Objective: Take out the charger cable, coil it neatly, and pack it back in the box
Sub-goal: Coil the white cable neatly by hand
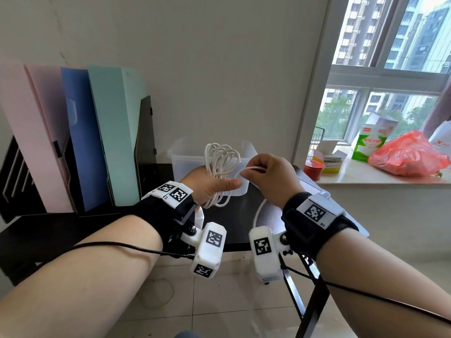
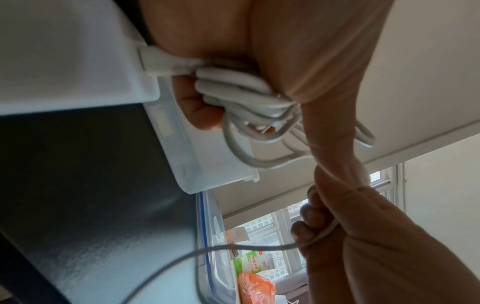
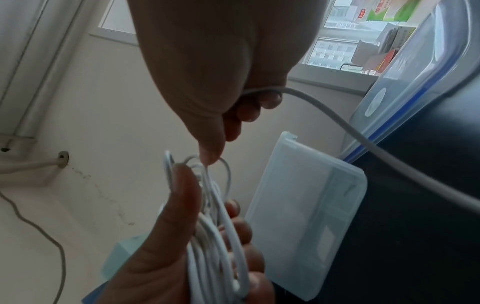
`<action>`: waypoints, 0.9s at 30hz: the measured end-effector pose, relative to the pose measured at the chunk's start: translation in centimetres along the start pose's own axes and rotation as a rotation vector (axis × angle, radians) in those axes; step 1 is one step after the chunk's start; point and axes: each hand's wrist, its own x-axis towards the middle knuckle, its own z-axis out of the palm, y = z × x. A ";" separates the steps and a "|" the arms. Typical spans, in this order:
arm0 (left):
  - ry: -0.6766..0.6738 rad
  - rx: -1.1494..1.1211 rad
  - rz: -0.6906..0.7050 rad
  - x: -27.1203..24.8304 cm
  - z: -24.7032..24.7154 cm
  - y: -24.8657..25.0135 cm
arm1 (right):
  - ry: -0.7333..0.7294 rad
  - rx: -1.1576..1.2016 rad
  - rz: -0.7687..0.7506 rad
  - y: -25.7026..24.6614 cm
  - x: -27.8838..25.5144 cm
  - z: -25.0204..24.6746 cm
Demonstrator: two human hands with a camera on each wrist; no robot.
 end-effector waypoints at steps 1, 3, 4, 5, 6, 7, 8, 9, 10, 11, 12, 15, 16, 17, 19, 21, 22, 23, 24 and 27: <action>-0.032 -0.011 0.009 -0.1 0.1 0.1 | -0.001 0.016 0.008 -0.1 0.0 0.1; -0.060 -0.021 0.014 -0.4 0.3 0.2 | -0.004 0.044 0.020 -0.4 0.0 0.3; -0.052 -0.013 0.012 -0.5 0.4 0.2 | -0.004 0.052 0.021 -0.4 0.0 0.4; -0.036 0.011 0.005 -0.4 0.4 0.0 | -0.004 0.058 0.018 -0.5 0.0 0.4; -0.021 0.042 -0.002 -0.4 0.4 0.0 | -0.007 0.062 0.014 -0.6 0.0 0.5; -0.009 0.071 -0.013 -0.4 0.3 0.0 | -0.011 0.067 0.012 -0.6 0.0 0.5; 0.006 0.086 -0.027 -0.5 0.3 0.0 | -0.011 0.073 0.013 -0.6 0.0 0.6; 0.022 0.082 -0.044 -0.5 0.2 -0.1 | -0.009 0.083 0.018 -0.5 -0.1 0.6; 0.033 0.050 -0.062 -0.5 0.1 -0.1 | -0.003 0.100 0.030 -0.3 0.0 0.5; 0.047 -0.006 -0.087 -0.4 -0.1 -0.2 | 0.004 0.127 0.049 0.0 0.0 0.4; 0.061 -0.069 -0.101 -0.4 -0.3 -0.2 | 0.011 0.160 0.074 0.3 0.1 0.4; 0.070 -0.176 -0.116 -0.3 -0.6 -0.4 | 0.025 0.253 0.129 0.7 -0.2 0.3; 0.059 -0.202 -0.110 -0.3 -0.6 -0.4 | 0.034 0.280 0.133 0.7 -0.2 0.4; 0.052 -0.230 -0.107 -0.3 -0.5 -0.5 | 0.049 0.308 0.132 0.6 -0.3 0.4; 0.045 -0.275 -0.108 -0.4 -0.3 -0.4 | 0.082 0.337 0.135 0.2 -0.3 0.5; 0.037 -0.287 -0.089 -0.7 0.0 -0.1 | 0.094 0.337 0.152 0.1 -0.1 0.7; 0.025 -0.283 -0.076 -0.9 0.1 0.0 | 0.084 0.339 0.164 0.0 -0.1 0.8; 0.013 -0.275 -0.068 -1.0 0.3 0.2 | 0.066 0.346 0.178 -0.2 0.0 0.9; -0.006 -0.261 -0.056 -1.0 0.5 0.2 | 0.049 0.361 0.192 -0.4 0.0 1.1; -0.063 -0.218 0.001 -1.0 1.0 0.4 | 0.043 0.434 0.216 -1.0 0.0 1.6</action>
